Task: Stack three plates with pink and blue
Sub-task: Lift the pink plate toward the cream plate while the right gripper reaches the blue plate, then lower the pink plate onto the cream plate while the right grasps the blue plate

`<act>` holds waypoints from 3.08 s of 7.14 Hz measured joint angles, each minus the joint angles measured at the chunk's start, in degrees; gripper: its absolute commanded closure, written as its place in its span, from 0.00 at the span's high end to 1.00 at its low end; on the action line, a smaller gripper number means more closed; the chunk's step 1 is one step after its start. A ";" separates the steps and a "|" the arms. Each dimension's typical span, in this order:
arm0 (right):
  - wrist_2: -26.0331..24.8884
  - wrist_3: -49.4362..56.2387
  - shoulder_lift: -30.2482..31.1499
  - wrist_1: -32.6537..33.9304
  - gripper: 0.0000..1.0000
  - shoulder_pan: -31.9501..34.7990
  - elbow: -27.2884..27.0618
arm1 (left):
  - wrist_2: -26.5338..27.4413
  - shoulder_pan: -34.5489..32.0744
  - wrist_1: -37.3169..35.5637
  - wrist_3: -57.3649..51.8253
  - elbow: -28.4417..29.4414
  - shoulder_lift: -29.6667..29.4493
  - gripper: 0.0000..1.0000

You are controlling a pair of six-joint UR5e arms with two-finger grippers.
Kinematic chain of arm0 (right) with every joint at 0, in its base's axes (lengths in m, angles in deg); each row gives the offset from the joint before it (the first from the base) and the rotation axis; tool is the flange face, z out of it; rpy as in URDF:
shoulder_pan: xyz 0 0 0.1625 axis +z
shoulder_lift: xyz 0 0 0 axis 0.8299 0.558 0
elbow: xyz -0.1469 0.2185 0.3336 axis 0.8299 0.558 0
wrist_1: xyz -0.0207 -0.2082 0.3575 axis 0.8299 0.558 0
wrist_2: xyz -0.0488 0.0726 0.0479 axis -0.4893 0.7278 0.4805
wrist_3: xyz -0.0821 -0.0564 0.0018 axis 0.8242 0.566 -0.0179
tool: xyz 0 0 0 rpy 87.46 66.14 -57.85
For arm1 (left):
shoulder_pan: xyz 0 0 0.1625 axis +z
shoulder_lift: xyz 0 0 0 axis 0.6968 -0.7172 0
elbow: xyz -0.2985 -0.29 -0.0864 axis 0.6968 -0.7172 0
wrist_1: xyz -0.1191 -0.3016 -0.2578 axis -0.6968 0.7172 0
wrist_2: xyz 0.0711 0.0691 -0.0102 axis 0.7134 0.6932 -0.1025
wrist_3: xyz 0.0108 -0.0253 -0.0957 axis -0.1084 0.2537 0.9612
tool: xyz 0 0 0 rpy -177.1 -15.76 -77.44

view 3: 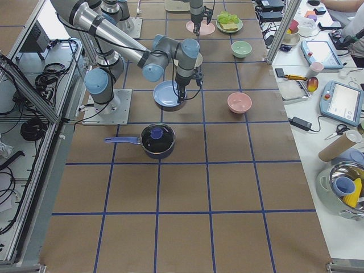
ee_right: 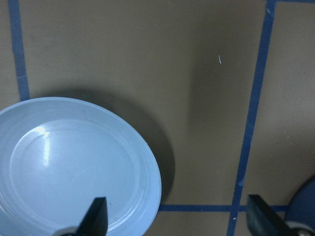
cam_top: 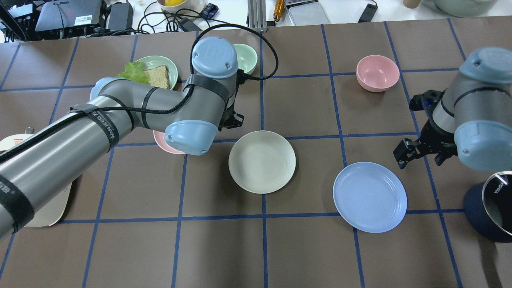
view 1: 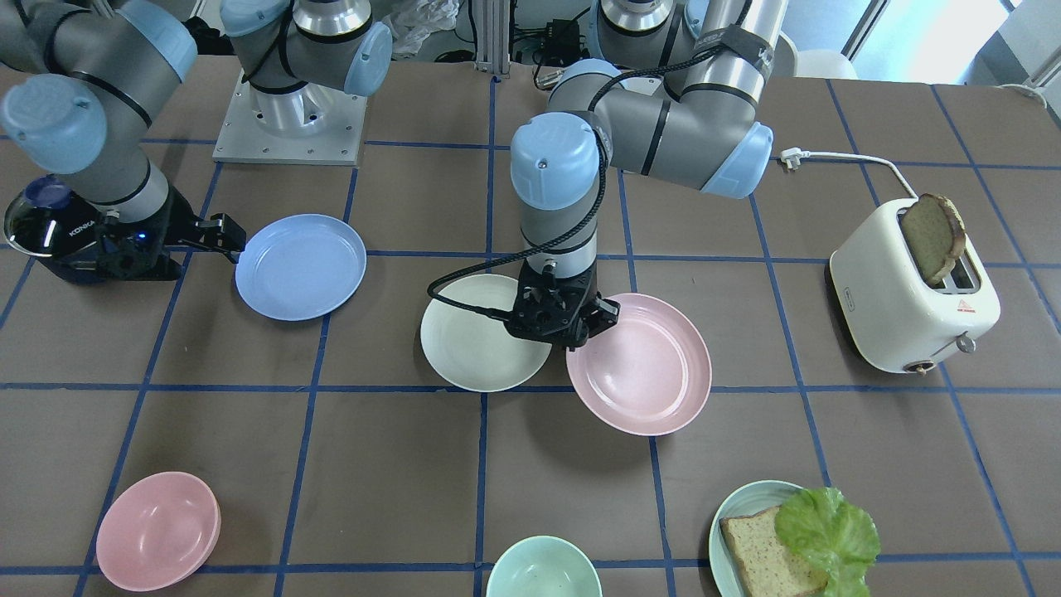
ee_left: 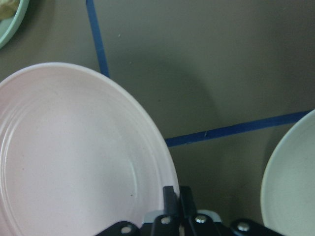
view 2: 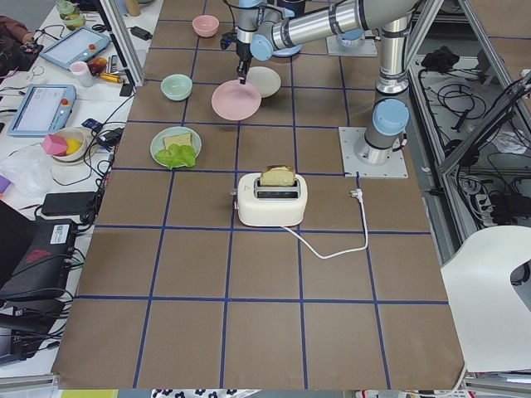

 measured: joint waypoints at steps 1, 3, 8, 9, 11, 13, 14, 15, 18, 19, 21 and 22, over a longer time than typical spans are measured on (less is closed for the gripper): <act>0.12 0.29 0.13 6.92 0.86 -0.40 -5.40 | 0.19 -2.35 0.45 2.53 1.35 -1.55 0.00; 0.47 0.39 -0.12 12.58 0.58 -0.63 -10.57 | 1.02 -6.44 0.65 7.33 2.41 -4.04 0.00; 0.04 2.43 -0.77 13.13 0.37 -0.82 -11.89 | 2.76 -13.57 0.81 17.72 5.30 -8.09 0.00; 0.03 2.67 -1.38 13.17 0.26 -0.95 -11.91 | 2.83 -14.83 1.99 19.61 7.40 -9.30 0.00; -0.09 2.95 -2.02 13.51 0.00 -1.08 -11.90 | 2.97 -17.07 8.05 22.32 13.29 -12.38 0.00; -0.14 3.53 -2.08 13.62 0.00 -1.12 -11.79 | 3.00 -18.51 11.75 24.77 15.77 -14.06 0.00; -0.20 3.73 -2.05 13.76 0.00 -1.12 -11.66 | 2.95 -18.77 12.92 26.49 16.07 -14.25 0.00; -0.27 3.87 -2.01 14.06 0.00 -1.12 -11.42 | 2.90 -18.91 13.60 28.23 16.08 -14.40 0.00; -1.83 4.03 -2.03 12.86 0.00 -1.12 -7.62 | 2.11 -19.04 13.83 29.57 16.33 -15.49 0.00; -2.18 4.07 -2.08 11.51 0.00 -1.12 -5.53 | 2.01 -19.04 13.64 29.64 16.51 -15.79 0.00; -2.34 4.01 -2.29 8.82 0.00 -1.12 -1.68 | 2.01 -19.04 13.39 29.67 16.76 -16.10 0.00; -2.42 3.99 -2.53 7.55 0.00 -1.12 -0.04 | 2.05 -19.05 13.35 29.68 17.11 -16.35 0.00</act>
